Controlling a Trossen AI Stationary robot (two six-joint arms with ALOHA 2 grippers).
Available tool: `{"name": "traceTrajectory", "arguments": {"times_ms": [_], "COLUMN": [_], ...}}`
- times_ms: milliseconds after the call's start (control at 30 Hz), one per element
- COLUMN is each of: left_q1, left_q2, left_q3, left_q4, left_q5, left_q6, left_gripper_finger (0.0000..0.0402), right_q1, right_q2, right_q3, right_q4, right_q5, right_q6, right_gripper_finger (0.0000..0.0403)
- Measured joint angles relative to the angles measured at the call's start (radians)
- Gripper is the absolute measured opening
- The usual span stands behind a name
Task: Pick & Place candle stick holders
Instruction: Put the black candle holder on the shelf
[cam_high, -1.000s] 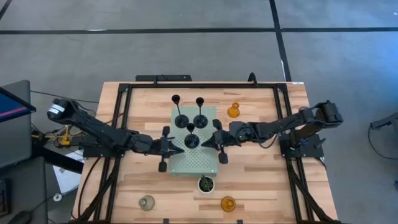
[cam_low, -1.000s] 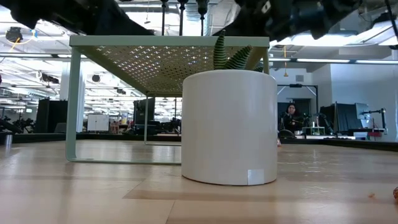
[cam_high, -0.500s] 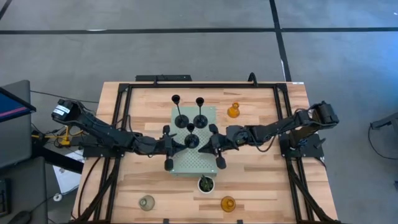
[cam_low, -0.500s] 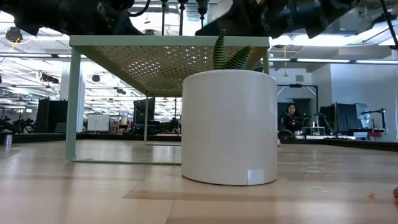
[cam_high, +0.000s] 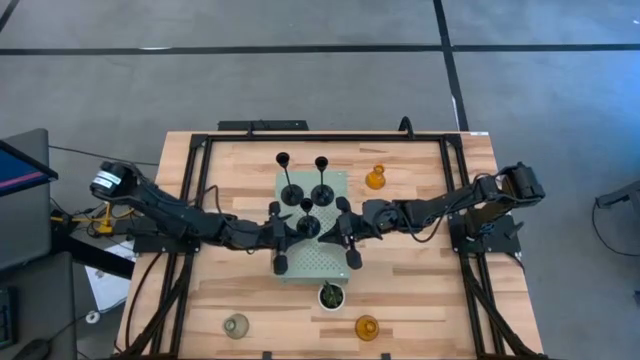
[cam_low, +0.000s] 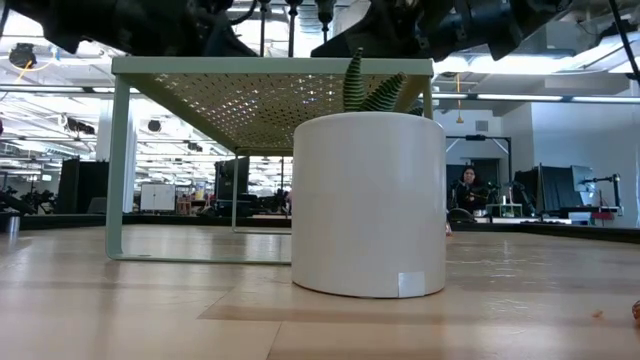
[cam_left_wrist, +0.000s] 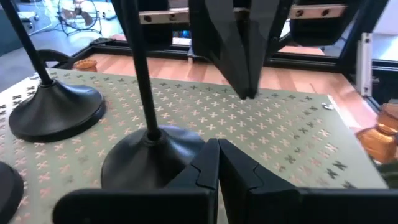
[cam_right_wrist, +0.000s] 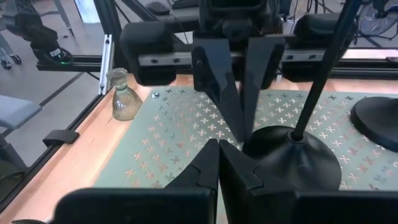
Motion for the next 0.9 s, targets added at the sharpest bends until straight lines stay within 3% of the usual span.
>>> {"name": "traceTrajectory", "arguments": {"times_ms": [900], "left_q1": [0.110], "left_q2": [0.058], "left_q3": [0.046], "left_q4": [0.015], "left_q5": [-0.007], "left_q6": [0.008], "left_gripper_finger": [0.0005], "right_q1": [-0.003], "right_q2": [0.000], "right_q3": [0.000], "right_q4": [-0.060], "right_q5": [0.000], "right_q6": [-0.010], "right_gripper_finger": [0.0000]}}
